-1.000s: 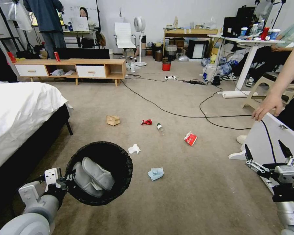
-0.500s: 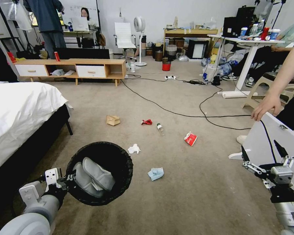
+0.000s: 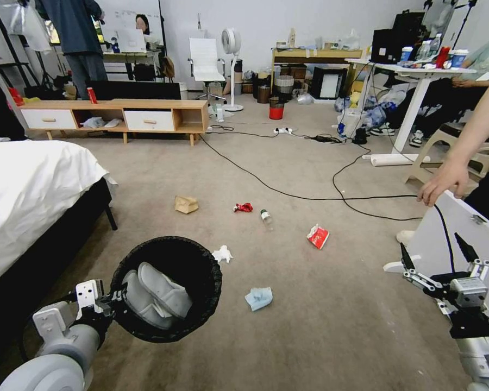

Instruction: Pick up the trash bin and place the garbage on the floor into it.

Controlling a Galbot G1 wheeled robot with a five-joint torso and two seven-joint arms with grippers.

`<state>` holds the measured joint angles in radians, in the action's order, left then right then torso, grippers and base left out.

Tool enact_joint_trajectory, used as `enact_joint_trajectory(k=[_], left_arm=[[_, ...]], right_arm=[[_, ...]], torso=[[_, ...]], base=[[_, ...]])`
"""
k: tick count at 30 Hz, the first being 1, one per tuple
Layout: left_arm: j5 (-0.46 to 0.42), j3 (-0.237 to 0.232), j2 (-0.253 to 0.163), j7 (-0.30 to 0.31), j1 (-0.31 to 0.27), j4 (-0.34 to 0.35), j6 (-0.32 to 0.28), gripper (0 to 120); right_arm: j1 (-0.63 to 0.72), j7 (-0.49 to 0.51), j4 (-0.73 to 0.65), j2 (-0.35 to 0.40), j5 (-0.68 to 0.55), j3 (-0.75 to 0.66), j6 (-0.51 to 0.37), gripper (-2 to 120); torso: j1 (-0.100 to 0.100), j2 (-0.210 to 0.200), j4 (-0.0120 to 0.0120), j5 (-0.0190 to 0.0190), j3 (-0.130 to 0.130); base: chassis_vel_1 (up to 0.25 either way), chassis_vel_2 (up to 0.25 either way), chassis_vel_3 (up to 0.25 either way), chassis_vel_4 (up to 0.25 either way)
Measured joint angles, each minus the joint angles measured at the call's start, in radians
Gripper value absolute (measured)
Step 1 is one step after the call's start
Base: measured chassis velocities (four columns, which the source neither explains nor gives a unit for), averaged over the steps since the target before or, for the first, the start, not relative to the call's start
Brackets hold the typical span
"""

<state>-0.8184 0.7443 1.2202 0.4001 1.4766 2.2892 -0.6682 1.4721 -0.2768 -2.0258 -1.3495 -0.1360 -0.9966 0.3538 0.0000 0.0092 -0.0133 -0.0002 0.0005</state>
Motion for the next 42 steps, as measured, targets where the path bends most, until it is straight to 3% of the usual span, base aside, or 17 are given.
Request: enact_joint_trajectory(k=[17,28,35,39,41,42], left_arm=[[0.002,-0.001,0.004,0.001,0.002,0.007,0.0,3],[0.002,0.0,0.004,0.001,0.0,0.003,0.001,3],[0.003,-0.004,0.003,0.001,-0.002,0.0,0.001,3],[0.002,-0.006,-0.002,0.0,-0.003,-0.005,0.002,3],[0.002,-0.006,-0.004,0.0,-0.005,-0.006,0.002,3],[0.002,-0.006,-0.005,-0.001,-0.008,-0.008,0.002,3]], right_arm=[[-0.004,0.0,0.003,0.001,-0.014,0.002,0.014,100],[-0.006,0.005,0.011,0.0,-0.013,0.004,0.01,100],[0.006,0.044,0.011,0.012,0.008,0.01,-0.049,100],[0.063,0.035,0.003,0.095,-0.049,0.086,-0.156,100],[0.071,0.019,0.009,0.124,-0.056,0.105,-0.164,100],[0.084,-0.003,0.032,0.192,-0.058,0.15,-0.168,100]], torso=[[0.0,0.0,0.0,0.0003,0.001],[0.0,0.0,0.0,0.0001,0.0],[0.0,0.0,0.0002,0.0002,0.0],[0.0,0.0,-0.0001,0.0002,0.0],[0.0,0.0,0.0,0.0005,0.0],[0.0,0.0,0.0,0.0002,0.0]], base=[[-0.276,0.277,0.267,-0.283],[0.005,-0.024,-0.018,0.006],[0.0,0.0,0.0,0.0],[0.0,0.0,0.0,0.0],[0.0,0.0,0.0,0.0],[0.0,0.0,0.0,0.0]])
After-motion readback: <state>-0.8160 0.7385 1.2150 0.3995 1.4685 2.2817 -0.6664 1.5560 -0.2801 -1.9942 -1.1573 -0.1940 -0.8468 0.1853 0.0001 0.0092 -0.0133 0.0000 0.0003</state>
